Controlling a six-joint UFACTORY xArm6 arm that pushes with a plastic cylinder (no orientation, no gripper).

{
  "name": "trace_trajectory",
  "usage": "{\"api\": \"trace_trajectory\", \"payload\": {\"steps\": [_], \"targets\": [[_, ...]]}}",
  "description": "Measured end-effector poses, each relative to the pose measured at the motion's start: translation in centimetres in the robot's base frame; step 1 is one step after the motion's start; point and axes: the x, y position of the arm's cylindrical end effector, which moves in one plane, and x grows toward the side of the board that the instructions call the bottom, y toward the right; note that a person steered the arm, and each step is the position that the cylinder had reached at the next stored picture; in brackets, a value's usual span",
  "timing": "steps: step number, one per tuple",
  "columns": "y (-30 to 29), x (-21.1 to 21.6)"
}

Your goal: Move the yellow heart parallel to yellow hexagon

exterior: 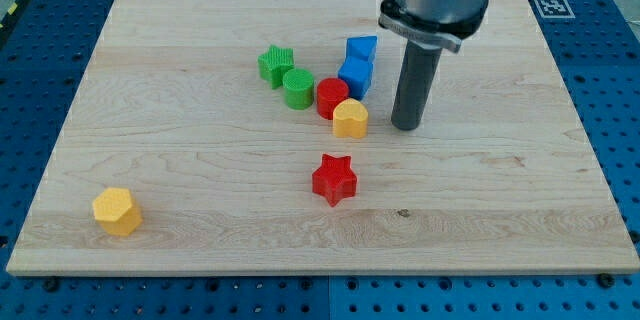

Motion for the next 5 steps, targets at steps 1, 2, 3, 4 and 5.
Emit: {"api": "trace_trajectory", "payload": {"steps": [1,2,3,4,5], "targets": [[-0.6,-0.1],[-4.0,-0.2],[-7.2,-0.2],[-9.4,-0.2],[-9.4,0.7]]}}
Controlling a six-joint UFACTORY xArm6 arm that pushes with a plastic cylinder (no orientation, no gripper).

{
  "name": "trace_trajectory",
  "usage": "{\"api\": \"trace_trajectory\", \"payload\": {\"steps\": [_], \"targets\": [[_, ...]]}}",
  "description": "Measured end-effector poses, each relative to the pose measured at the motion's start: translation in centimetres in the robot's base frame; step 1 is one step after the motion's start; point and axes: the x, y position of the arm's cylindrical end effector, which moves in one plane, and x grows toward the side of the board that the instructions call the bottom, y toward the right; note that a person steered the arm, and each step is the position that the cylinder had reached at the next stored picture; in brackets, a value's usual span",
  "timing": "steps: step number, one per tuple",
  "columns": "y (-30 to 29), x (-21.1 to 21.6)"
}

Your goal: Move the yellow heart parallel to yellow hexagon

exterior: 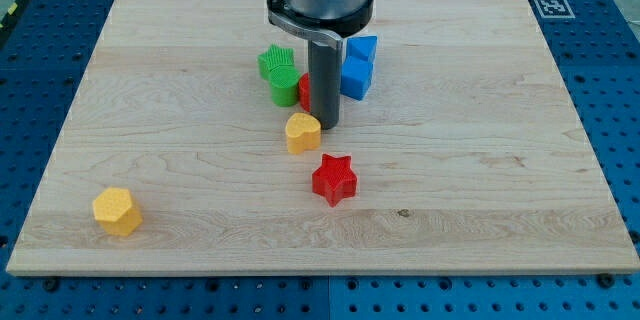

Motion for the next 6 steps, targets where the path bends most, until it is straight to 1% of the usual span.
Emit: {"api": "trace_trajectory", "payload": {"steps": [1,2,3,4,6], "targets": [[-0.1,0.9],[-2.4,0.9],[-4.1,1.9],[-4.3,4.1],[-8.2,5.0]]}}
